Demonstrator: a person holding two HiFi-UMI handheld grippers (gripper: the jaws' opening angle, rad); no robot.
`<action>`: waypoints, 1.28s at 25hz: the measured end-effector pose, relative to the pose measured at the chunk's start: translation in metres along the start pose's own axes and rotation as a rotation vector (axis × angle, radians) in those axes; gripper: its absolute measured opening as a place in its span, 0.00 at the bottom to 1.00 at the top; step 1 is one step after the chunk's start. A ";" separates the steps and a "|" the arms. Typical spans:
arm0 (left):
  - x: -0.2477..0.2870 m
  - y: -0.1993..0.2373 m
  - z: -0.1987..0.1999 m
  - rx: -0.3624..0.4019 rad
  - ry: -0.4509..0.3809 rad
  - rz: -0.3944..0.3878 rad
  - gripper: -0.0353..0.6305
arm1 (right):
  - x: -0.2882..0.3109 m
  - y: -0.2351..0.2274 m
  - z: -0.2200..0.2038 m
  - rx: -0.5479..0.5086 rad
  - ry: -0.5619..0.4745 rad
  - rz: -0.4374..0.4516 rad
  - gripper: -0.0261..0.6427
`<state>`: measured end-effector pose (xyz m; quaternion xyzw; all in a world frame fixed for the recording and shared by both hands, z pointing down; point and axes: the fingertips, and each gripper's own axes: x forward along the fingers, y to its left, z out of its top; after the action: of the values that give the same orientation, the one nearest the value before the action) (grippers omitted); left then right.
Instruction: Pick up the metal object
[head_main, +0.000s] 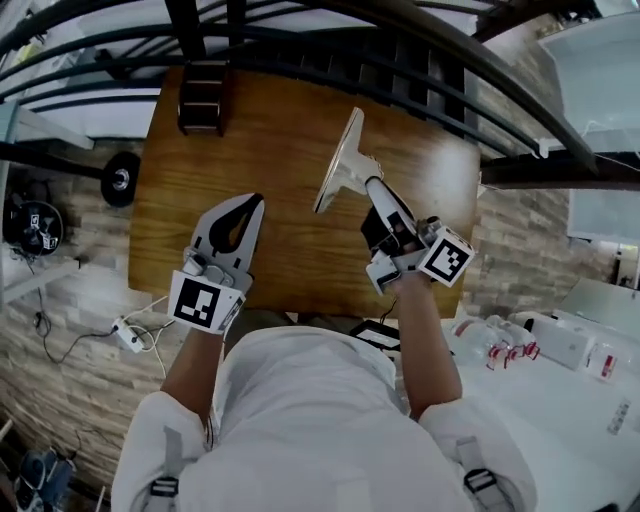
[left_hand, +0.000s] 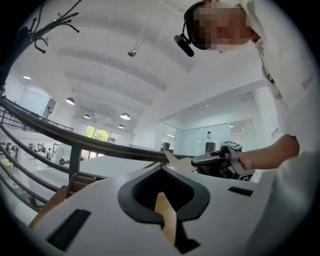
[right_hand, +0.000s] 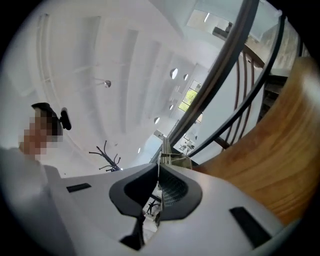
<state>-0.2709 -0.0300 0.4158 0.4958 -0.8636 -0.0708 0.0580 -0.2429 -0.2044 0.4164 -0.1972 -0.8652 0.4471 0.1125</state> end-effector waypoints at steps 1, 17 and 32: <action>0.002 -0.002 0.014 0.011 -0.028 -0.010 0.07 | -0.006 0.011 0.009 -0.018 -0.023 0.014 0.08; 0.025 -0.104 0.136 0.144 -0.132 -0.110 0.07 | -0.169 0.103 0.118 -0.309 -0.357 0.041 0.08; -0.004 -0.226 0.149 0.164 -0.130 -0.121 0.07 | -0.311 0.151 0.117 -0.720 -0.442 -0.093 0.08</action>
<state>-0.1028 -0.1298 0.2282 0.5444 -0.8370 -0.0354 -0.0429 0.0293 -0.3483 0.2204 -0.0840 -0.9775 0.1422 -0.1315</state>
